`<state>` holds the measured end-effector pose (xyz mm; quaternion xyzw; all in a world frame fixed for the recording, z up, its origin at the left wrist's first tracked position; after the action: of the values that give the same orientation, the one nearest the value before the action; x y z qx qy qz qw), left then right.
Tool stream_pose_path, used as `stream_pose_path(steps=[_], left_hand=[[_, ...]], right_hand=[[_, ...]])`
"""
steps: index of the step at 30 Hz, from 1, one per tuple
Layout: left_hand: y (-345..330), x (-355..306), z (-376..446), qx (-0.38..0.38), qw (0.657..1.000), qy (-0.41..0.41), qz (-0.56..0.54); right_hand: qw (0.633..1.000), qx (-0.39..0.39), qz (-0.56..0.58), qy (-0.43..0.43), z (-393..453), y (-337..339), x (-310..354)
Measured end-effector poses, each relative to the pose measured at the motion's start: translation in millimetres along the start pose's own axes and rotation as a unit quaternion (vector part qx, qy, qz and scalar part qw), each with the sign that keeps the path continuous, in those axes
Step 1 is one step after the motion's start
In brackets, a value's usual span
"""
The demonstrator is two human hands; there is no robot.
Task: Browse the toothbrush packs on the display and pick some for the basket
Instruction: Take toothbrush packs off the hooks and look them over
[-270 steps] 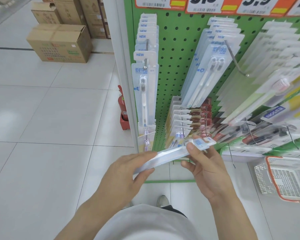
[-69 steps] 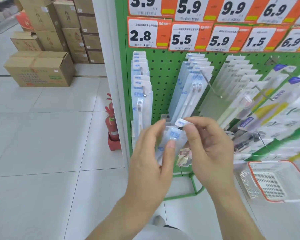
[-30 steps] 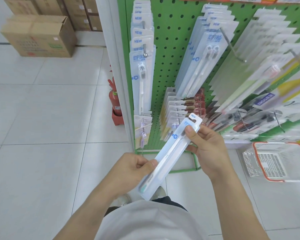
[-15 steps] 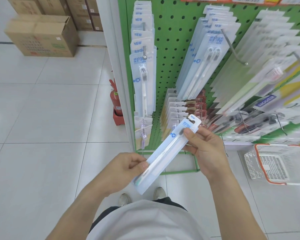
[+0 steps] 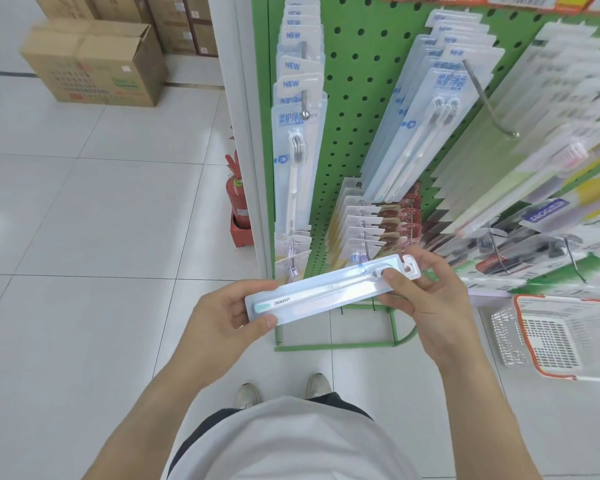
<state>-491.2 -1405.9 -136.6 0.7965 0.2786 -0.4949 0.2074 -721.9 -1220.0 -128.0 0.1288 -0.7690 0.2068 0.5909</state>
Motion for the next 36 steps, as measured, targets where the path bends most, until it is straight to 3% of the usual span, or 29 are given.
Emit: stream_pose_path(steps=[5, 12, 17, 23, 25, 30, 33, 36], left_hand=[[4, 0, 0, -0.026, 1.000, -0.015, 0.001], [7, 1, 6, -0.042, 0.990, -0.048, 0.127], [-4, -11, -5, -0.049, 0.957, -0.129, 0.254], [-13, -29, -13, -0.056, 0.937, -0.205, 0.276], [-12, -26, -11, -0.050, 0.952, -0.167, 0.252], [-20, 0, -4, 0.070, 0.992, 0.002, 0.105], [-9, 2, -2, 0.029, 0.998, 0.013, 0.056], [7, 1, 1, -0.063, 0.989, -0.005, 0.133]], right_hand=[[1.000, 0.013, -0.017, 0.017, -1, -5, 6], [0.998, -0.020, -0.045, 0.028, -3, 2, 12], [0.999, -0.032, -0.037, 0.022, -5, 5, 13], [1.000, -0.021, 0.012, -0.012, -10, 0, 12], [1.000, -0.015, 0.014, -0.017, -11, -2, 12], [0.997, 0.033, -0.060, 0.035, -12, -7, 24], [0.994, 0.058, -0.079, 0.039, -12, -8, 20], [0.995, 0.047, -0.081, 0.023, -13, -10, 14]])
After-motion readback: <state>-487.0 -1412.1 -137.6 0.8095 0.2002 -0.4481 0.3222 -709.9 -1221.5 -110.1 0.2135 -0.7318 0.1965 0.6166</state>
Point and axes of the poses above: each hand's wrist, its own z-axis towards the middle knuckle, its own y-axis out of the back of the hand, x = y × z, the point moved 9 cm from there along z, towards the middle knuckle, and after that the axes turned 7 degrees about y, right-handed, at the moved point
